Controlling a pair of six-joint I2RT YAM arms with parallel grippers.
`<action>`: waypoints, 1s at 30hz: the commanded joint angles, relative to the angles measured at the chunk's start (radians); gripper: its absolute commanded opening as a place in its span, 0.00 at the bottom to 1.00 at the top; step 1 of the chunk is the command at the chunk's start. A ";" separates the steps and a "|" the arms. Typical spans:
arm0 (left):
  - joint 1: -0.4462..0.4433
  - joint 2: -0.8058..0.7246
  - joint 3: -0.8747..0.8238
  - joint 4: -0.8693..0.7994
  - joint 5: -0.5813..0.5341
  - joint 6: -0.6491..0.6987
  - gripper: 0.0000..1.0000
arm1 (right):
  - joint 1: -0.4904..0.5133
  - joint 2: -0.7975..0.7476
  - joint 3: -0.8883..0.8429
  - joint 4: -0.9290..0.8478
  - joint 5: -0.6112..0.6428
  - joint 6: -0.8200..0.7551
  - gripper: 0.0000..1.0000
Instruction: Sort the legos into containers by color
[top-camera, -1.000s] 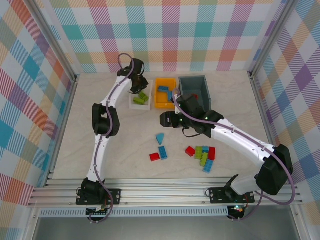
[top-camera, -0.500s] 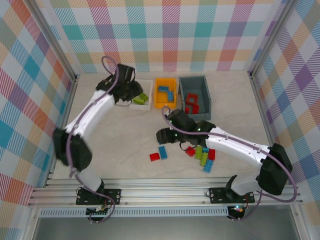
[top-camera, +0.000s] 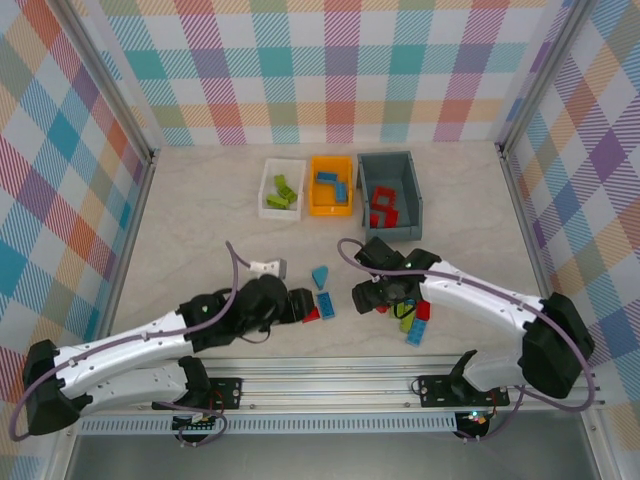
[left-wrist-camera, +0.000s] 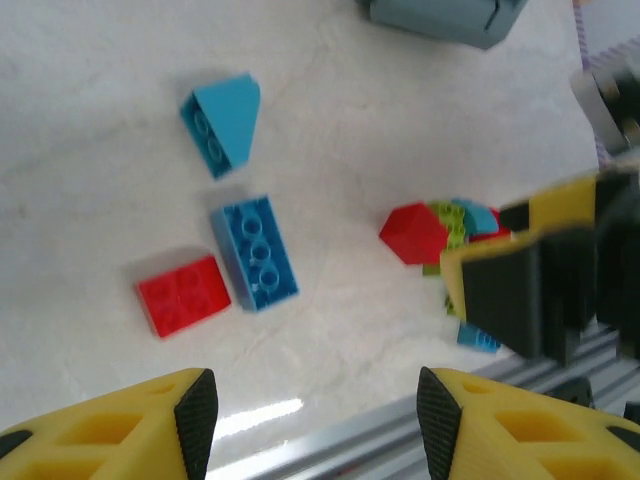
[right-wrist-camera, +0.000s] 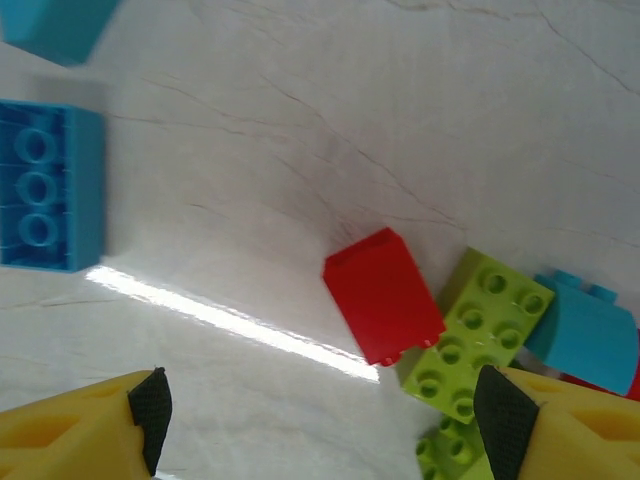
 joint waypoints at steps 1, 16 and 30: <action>-0.132 -0.046 -0.045 0.110 -0.216 -0.108 0.57 | -0.029 0.103 0.060 -0.069 -0.023 -0.101 0.79; -0.262 0.079 -0.007 0.125 -0.305 -0.152 0.57 | -0.038 0.298 0.115 -0.094 0.009 -0.102 0.61; -0.262 0.073 -0.007 0.121 -0.305 -0.149 0.57 | -0.038 0.302 0.128 -0.058 0.023 -0.063 0.34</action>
